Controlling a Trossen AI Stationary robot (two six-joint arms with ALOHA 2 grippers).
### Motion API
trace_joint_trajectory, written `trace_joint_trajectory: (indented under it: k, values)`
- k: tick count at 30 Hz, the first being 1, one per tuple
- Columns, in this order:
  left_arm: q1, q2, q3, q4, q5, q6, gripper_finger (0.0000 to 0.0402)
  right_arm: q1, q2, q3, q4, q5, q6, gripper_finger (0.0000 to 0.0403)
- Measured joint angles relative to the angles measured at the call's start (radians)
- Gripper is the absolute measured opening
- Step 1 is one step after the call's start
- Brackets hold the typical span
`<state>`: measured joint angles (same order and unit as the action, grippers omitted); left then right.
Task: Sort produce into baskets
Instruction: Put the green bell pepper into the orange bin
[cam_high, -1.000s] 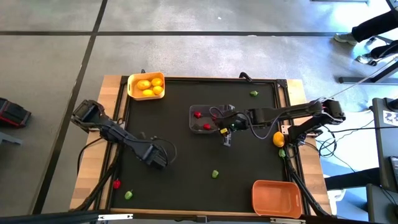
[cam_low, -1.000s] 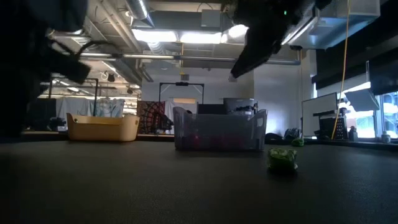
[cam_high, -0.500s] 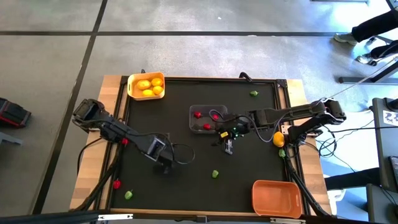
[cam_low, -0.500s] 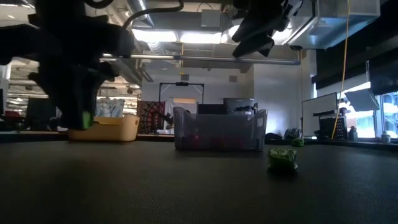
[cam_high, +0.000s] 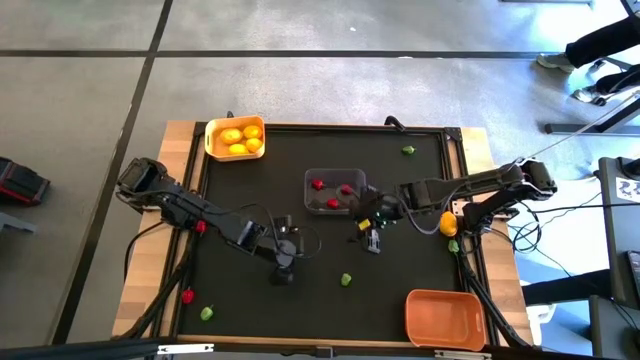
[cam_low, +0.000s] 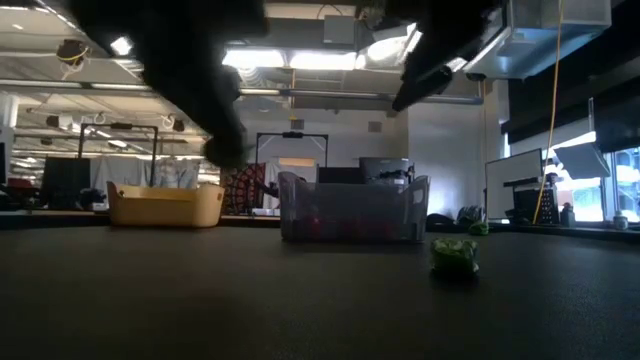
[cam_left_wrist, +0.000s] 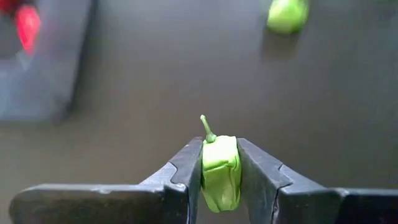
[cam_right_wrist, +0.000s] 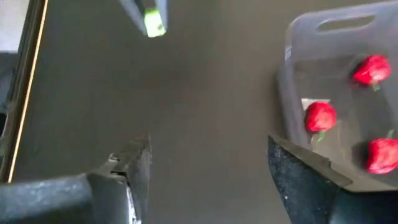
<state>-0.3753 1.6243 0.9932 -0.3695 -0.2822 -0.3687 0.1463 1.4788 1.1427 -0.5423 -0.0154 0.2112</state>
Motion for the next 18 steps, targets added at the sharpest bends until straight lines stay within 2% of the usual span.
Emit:
trace_joint_trajectory:
  k: [7,13,18]
  values:
    - [0.034,-0.056,0.000,0.270,-0.012,0.109,0.0084,0.157,0.000,-0.058,0.040,0.145,0.101,0.0237]
    - [0.048,-0.060,0.001,0.538,-0.011,0.241,0.0084,0.264,0.001,-0.103,0.193,0.286,0.179,0.0222]
    - [0.049,-0.059,0.001,0.676,-0.012,0.320,0.0084,0.327,0.001,-0.126,0.359,0.430,0.184,0.0209]
